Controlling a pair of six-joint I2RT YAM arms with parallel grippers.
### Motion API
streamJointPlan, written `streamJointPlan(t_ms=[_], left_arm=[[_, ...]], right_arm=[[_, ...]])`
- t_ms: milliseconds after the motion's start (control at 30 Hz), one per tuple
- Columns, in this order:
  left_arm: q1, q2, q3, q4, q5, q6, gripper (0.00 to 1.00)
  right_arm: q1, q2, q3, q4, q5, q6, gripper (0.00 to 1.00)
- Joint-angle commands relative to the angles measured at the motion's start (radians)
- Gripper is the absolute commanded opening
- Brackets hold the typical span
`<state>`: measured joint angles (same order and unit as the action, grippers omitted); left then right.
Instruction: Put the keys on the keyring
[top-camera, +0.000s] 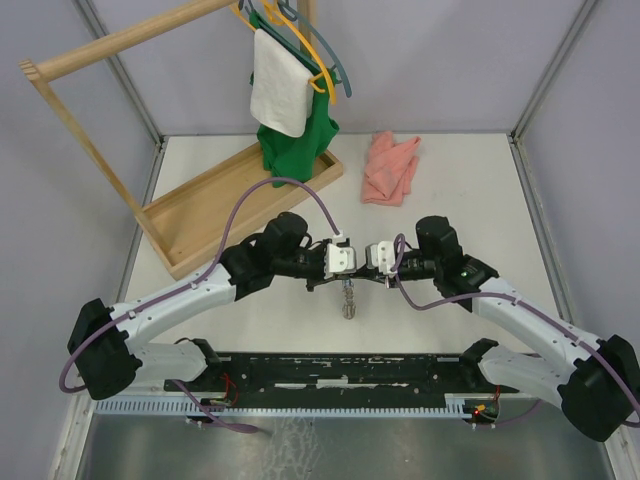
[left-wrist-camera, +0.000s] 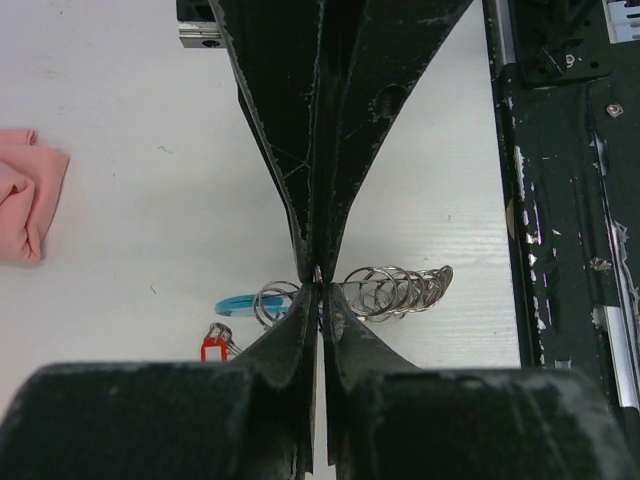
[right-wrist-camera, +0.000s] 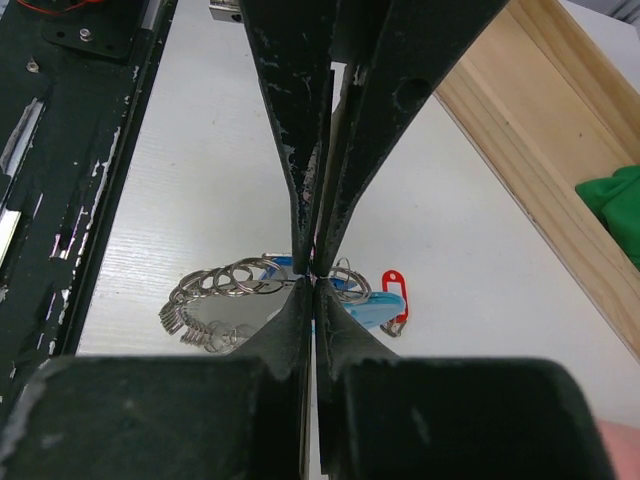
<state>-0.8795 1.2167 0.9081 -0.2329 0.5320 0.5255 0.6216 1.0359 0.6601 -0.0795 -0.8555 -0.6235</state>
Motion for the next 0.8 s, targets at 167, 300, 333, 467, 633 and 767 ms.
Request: streamJointPlan(t_ms=[167,300,333,467,633,767], left_arm=[[0.061,-0.077,-0.112,0.198,0.091,-0.045,0.32],[0.102,-0.064,-0.136,0.247,0.172,-0.062,0.35],[0.108,-0.058,-0.138,0.256,0.182,-0.062,0.36],[0.13,-0.026,-0.128,0.269,0.244,-0.057,0.36],[0.137,-0.006,-0.122,0.273,0.278,-0.05,0.35],[0.137,0.012,-0.116,0.26,0.281,-0.051,0.25]], right_arm=[[0.0,-0.046,-0.032,0.134,0.008,0.069,0.01],[0.0,-0.051,-0.049,0.166,0.006,0.08,0.01],[0.001,-0.054,-0.052,0.17,0.005,0.079,0.01],[0.001,-0.057,-0.056,0.166,-0.002,0.069,0.01],[0.0,-0.066,-0.059,0.164,-0.005,0.058,0.01],[0.0,-0.07,-0.06,0.172,-0.009,0.059,0.01]])
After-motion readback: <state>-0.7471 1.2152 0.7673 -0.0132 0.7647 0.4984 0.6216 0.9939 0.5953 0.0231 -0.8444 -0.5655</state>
